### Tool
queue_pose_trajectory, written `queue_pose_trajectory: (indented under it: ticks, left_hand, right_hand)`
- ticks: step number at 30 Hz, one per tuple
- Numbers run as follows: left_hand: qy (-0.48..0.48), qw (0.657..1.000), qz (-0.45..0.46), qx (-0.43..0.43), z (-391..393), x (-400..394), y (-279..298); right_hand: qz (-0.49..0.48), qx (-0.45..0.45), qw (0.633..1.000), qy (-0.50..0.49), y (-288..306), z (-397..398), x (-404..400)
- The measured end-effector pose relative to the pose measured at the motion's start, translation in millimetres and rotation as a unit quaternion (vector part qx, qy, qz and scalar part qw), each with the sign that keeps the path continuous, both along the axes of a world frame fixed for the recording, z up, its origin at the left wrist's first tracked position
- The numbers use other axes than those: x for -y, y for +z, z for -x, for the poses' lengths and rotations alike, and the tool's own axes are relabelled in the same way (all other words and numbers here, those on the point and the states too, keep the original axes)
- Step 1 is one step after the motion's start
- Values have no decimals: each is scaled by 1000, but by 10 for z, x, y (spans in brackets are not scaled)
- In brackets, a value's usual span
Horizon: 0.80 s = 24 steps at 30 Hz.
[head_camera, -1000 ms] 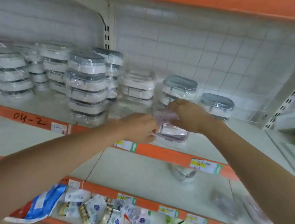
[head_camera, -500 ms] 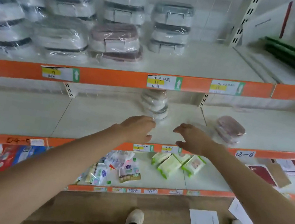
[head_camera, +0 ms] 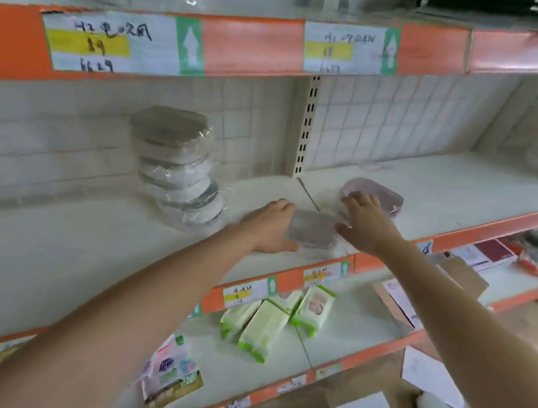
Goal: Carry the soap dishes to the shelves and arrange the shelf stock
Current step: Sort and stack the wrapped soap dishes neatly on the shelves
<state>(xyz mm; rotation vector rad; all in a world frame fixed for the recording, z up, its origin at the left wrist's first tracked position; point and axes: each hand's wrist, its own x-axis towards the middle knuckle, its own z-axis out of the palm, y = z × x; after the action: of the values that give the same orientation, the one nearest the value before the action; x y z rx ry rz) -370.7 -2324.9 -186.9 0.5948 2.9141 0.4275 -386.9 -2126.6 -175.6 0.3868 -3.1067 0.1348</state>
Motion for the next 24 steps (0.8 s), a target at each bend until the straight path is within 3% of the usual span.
queue_pose_trajectory:
  ticks: [4, 8, 11, 16, 24]
  left_hand:
    - [-32, 999, 43, 5, 378, -299, -198]
    - [-42, 993, 109, 14, 608, -406, -427]
    - [-29, 995, 91, -27, 600, -366, -441]
    - [-17, 997, 80, -10, 314, -77, -95]
    - [3, 994, 106, 25, -816, 450, 853]
  right_hand:
    - [-5, -25, 997, -69, -19, 293, -241]
    - [20, 15, 989, -148, -109, 512, -435]
    - [-4, 18, 984, -178, -191, 581, -488]
    - [26, 7, 984, -177, -86, 318, -310]
    - [55, 99, 988, -102, 466, -779, 149]
